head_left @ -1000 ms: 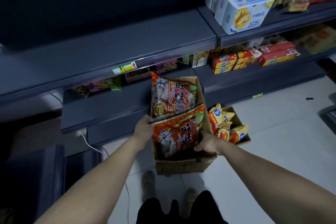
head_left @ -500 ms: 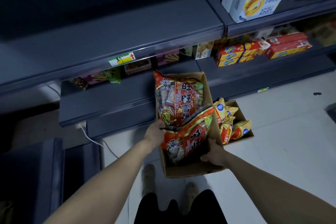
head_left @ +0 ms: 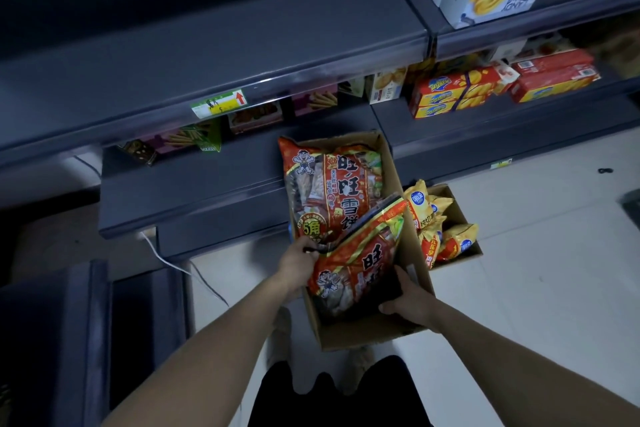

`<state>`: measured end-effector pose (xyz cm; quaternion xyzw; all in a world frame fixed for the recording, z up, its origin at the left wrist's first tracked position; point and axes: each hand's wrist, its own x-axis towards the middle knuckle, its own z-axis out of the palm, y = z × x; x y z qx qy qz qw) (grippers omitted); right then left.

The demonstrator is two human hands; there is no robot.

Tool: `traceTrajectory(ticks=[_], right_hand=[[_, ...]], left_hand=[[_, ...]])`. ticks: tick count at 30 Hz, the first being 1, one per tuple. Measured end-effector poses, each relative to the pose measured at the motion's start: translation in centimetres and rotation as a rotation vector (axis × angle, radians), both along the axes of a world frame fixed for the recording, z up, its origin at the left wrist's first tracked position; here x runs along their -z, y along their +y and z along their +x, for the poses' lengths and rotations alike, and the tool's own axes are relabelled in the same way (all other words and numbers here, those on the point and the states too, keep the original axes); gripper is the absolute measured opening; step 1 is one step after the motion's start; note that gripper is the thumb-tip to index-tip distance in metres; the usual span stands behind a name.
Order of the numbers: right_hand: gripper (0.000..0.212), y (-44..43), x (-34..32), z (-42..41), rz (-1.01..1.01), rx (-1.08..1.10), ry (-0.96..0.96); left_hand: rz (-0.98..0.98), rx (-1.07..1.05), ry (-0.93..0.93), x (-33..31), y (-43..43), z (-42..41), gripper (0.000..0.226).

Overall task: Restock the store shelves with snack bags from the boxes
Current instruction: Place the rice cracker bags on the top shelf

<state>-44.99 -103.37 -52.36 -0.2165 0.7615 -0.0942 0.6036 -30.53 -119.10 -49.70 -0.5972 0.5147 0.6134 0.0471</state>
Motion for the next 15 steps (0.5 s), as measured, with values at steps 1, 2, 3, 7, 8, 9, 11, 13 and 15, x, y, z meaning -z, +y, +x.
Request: traceTrajectory(ticks=[1, 2, 3, 7, 8, 9, 11, 13, 15], right_hand=[[0.095, 0.0, -0.2, 0.1, -0.004, 0.008, -0.014], [0.094, 0.0, -0.2, 0.2, -0.011, 0.014, -0.022], [0.094, -0.1, -0.3, 0.3, -0.018, 0.022, -0.027], [0.097, -0.9, -0.3, 0.5, -0.067, 0.130, -0.026], [0.098, -1.4, -0.1, 0.4, -0.087, 0.169, -0.029], [0.098, -2.0, 0.0, 0.3, -0.110, 0.213, -0.026], [0.094, -3.7, 0.1, 0.2, -0.150, 0.296, 0.016], [0.090, -5.1, 0.2, 0.1, -0.157, 0.366, 0.063], [0.092, -5.7, 0.5, 0.0, -0.158, 0.427, 0.056]], left_hand=[[0.006, 0.005, 0.007, 0.1, -0.1, 0.1, 0.020], [0.021, 0.006, 0.008, 0.3, -0.1, 0.1, 0.021], [0.037, -0.001, 0.010, 0.5, 0.0, 0.3, 0.021], [0.070, -0.048, 0.041, 1.2, -0.4, 0.9, 0.016], [0.066, -0.055, 0.055, 1.4, -0.6, 1.2, 0.015], [0.053, -0.060, 0.072, 1.5, -0.8, 1.4, 0.015], [0.014, -0.048, 0.081, 1.6, -1.2, 1.6, 0.021], [0.020, -0.026, 0.075, 1.5, -1.6, 1.8, 0.024], [0.090, 0.042, 0.078, 1.3, -1.5, 1.9, 0.017]])
